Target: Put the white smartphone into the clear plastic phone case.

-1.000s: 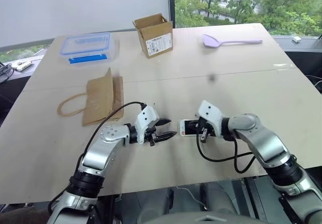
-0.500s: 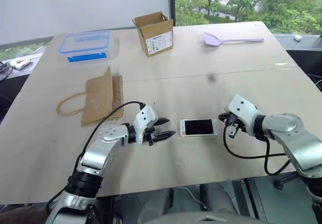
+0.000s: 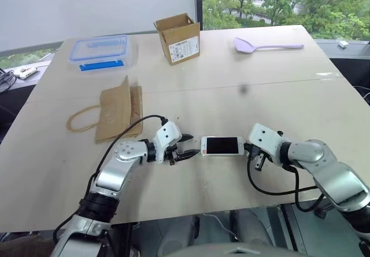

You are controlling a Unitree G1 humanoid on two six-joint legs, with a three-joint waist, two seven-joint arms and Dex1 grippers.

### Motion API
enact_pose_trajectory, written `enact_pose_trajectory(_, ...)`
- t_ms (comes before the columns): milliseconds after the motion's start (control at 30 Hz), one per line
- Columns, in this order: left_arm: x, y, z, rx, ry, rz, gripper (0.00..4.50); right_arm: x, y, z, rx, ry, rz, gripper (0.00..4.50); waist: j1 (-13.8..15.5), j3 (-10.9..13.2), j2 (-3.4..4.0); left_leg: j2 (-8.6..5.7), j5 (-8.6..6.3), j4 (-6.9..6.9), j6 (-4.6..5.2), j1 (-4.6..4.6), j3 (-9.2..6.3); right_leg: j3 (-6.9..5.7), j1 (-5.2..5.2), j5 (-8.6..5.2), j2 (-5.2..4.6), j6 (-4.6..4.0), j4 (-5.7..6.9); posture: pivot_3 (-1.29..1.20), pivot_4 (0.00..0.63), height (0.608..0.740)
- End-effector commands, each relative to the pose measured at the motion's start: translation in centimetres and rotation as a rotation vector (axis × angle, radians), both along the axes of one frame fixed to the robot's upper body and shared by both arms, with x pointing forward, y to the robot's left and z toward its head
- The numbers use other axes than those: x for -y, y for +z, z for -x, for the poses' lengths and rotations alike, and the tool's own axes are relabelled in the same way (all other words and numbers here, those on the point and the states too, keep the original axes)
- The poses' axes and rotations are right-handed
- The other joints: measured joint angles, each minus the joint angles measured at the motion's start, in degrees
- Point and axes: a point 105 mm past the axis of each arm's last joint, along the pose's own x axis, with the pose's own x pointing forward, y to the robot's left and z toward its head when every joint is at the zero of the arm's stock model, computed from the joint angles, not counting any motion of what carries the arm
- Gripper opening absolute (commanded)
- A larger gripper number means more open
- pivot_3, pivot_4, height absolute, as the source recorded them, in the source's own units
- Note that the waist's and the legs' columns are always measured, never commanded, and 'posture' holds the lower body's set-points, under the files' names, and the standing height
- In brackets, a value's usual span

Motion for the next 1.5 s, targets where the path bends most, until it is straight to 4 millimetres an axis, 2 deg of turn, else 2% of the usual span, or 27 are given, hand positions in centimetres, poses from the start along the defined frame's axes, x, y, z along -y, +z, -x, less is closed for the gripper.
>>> enact_pose_trajectory(33,0.9,-0.8,0.2,-0.020,-0.019,-0.004,2.78,-2.3,0.8,0.5,0.034,0.091,-0.044,0.00,-0.01,0.00,0.00,0.00,0.00,0.00,0.00,0.01,-0.01,-0.01,0.00,0.00,0.00,0.00,0.02,0.00,0.150,0.740)
enact_pose_trajectory(267,1.0,-1.0,0.1,-0.017,-0.013,0.001,2.78,-2.5,0.6,0.3,0.035,0.088,-0.064,0.00,-0.06,0.00,0.00,0.00,-0.09,0.01,0.16,0.30,0.00,0.01,0.26,-0.01,0.02,0.01,0.04,0.00,0.150,0.740)
enact_pose_trajectory(400,-0.1,-0.5,-0.3,-0.016,0.033,0.046,2.78,-1.9,0.8,-0.3,0.049,0.042,-0.088,0.00,-0.08,0.00,0.00,0.01,-0.08,0.01,0.16,0.37,-0.01,0.01,0.31,-0.01,0.03,0.02,0.04,0.00,0.150,0.740)
enact_pose_trajectory(567,-1.0,1.3,0.4,-0.102,0.028,0.200,2.78,0.6,1.5,-0.7,0.067,-0.046,-0.126,0.00,-0.22,0.01,-0.01,0.02,-0.08,0.00,0.15,0.31,-0.02,0.01,0.26,-0.01,0.03,0.01,0.04,0.00,0.150,0.740)
enact_pose_trajectory(667,-0.5,2.7,0.1,-0.111,0.016,0.263,2.78,1.2,2.2,-0.5,0.070,-0.062,-0.170,0.00,-0.21,0.06,-0.03,0.02,-0.07,0.00,0.12,0.09,-0.01,0.03,0.03,-0.01,0.03,0.01,0.03,0.00,0.150,0.740)
enact_pose_trajectory(800,0.6,3.4,-0.6,-0.084,0.005,0.272,2.78,1.6,2.7,-0.2,0.083,-0.068,-0.200,0.00,0.03,0.15,-0.15,0.01,0.04,-0.01,-0.07,0.00,-0.03,0.00,-0.01,-0.01,0.02,0.00,0.01,0.00,0.150,0.740)
enact_pose_trajectory(900,1.6,3.3,-0.4,-0.074,-0.046,0.246,1.99,1.4,3.4,0.0,0.090,-0.064,-0.245,0.00,-0.04,0.18,-0.17,0.00,0.04,-0.01,-0.07,-0.03,-0.03,-0.01,-0.01,-0.01,0.01,0.00,-0.02,0.00,0.150,0.740)
enact_pose_trajectory(1033,2.7,3.0,0.1,-0.083,-0.113,0.231,0.26,1.2,4.2,0.2,0.100,-0.053,-0.281,0.00,-0.20,0.22,-0.15,0.01,0.04,-0.02,-0.07,-0.03,0.00,0.04,-0.02,-0.01,0.03,0.00,-0.04,0.00,0.150,0.740)
enact_pose_trajectory(1067,2.9,3.0,0.2,-0.085,-0.129,0.226,0.12,1.2,4.2,0.3,0.101,-0.045,-0.283,0.00,-0.14,0.23,-0.16,0.01,0.04,-0.02,-0.07,-0.03,0.00,0.03,-0.02,-0.01,0.03,0.00,-0.04,0.00,0.150,0.740)
enact_pose_trajectory(1167,3.4,2.6,0.3,-0.093,-0.165,0.194,0.12,0.7,4.4,0.7,0.097,-0.018,-0.296,0.00,-0.09,0.27,-0.18,0.01,0.04,-0.02,-0.07,-0.04,-0.01,0.01,-0.02,-0.01,0.03,0.00,-0.05,0.00,0.150,0.740)
enact_pose_trajectory(1367,3.4,0.5,0.0,-0.107,-0.154,0.091,0.12,-0.6,4.1,1.0,0.072,0.025,-0.321,0.00,-0.19,0.30,-0.18,0.01,0.04,-0.02,-0.06,-0.05,0.01,0.03,-0.02,-0.01,0.04,0.00,-0.05,0.00,0.150,0.740)
enact_pose_trajectory(1500,3.5,-0.1,0.3,-0.108,-0.161,0.074,0.12,-0.7,1.8,0.6,-0.011,0.021,-0.276,0.00,-0.13,0.30,-0.18,0.01,0.04,-0.02,-0.06,-0.02,0.00,0.02,0.00,-0.01,0.03,0.00,-0.05,0.00,0.150,0.740)
